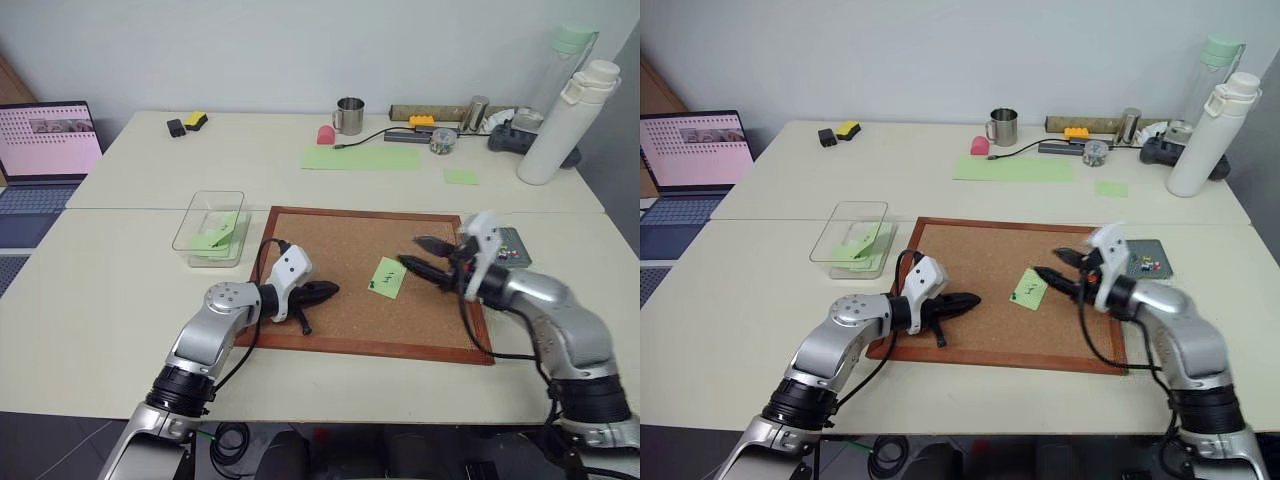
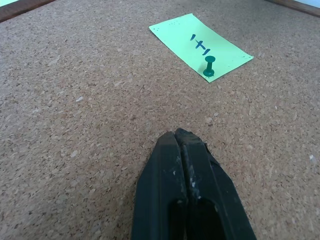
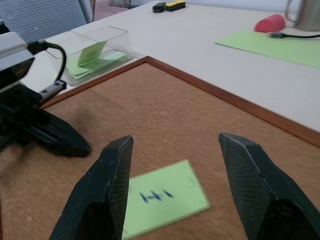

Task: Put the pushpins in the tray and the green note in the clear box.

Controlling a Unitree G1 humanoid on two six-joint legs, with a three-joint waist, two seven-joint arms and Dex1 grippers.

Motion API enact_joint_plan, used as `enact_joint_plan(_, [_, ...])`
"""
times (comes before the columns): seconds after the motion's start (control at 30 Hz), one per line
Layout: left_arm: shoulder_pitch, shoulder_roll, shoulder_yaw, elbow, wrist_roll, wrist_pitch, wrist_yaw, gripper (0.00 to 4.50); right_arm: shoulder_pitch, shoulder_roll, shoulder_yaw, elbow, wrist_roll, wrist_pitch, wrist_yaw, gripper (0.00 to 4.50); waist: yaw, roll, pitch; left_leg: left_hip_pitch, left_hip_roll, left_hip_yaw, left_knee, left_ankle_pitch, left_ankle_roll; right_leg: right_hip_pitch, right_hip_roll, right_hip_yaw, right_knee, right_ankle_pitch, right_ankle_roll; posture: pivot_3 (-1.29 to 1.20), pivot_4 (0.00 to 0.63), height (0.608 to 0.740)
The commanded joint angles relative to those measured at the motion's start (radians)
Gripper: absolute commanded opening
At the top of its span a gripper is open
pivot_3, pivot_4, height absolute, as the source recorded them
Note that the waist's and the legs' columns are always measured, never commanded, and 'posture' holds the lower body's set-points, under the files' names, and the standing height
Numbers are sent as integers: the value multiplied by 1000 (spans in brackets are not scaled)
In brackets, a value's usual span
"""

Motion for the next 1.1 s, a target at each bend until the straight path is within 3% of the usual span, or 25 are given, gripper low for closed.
enact_joint_plan(0.03, [12, 7, -24, 21, 15, 8, -1, 0, 2, 30, 71, -44, -27, -2, -7, 2823, 0, 0, 0, 0, 0, 0, 0, 0, 0, 0, 0, 0, 0, 0, 0, 0, 150, 740])
enact_joint_plan(0.5, [47, 16, -21, -20, 9, 14, 14, 0, -38, 98, 195, 133, -166, -64, 8, 2823, 0, 0, 0, 0, 0, 0, 0, 0, 0, 0, 0, 0, 0, 0, 0, 0, 150, 740])
enact_joint_plan(0.6, [51, 17, -20, -27, 8, 18, 16, 0, -36, 109, 198, 141, -171, -65, 6, 2397, 0, -1, 0, 0, 0, 0, 0, 0, 0, 0, 0, 0, 0, 0, 0, 0, 150, 740])
enact_joint_plan(0.73, [58, 20, -19, -37, 7, 21, 15, 0, -34, 113, 192, 151, -180, -70, -2, 1371, 0, 0, 0, 0, 0, 0, 0, 0, 0, 0, 0, 0, 0, 0, 0, 0, 150, 740])
enact_joint_plan(0.93, [52, 17, -20, -37, 9, 24, 16, 0, -30, 128, 163, 145, -170, -57, -21, 214, 0, 0, 0, 0, 0, 0, 0, 0, 0, 0, 0, 0, 0, 0, 0, 0, 150, 740])
enact_joint_plan(1.1, [47, 13, -24, -35, 9, 25, 14, 0, -30, 119, 138, 136, -166, -66, -26, 36, 0, -1, 0, 0, 0, 0, 0, 0, 0, 0, 0, 0, 0, 0, 0, 0, 150, 740])
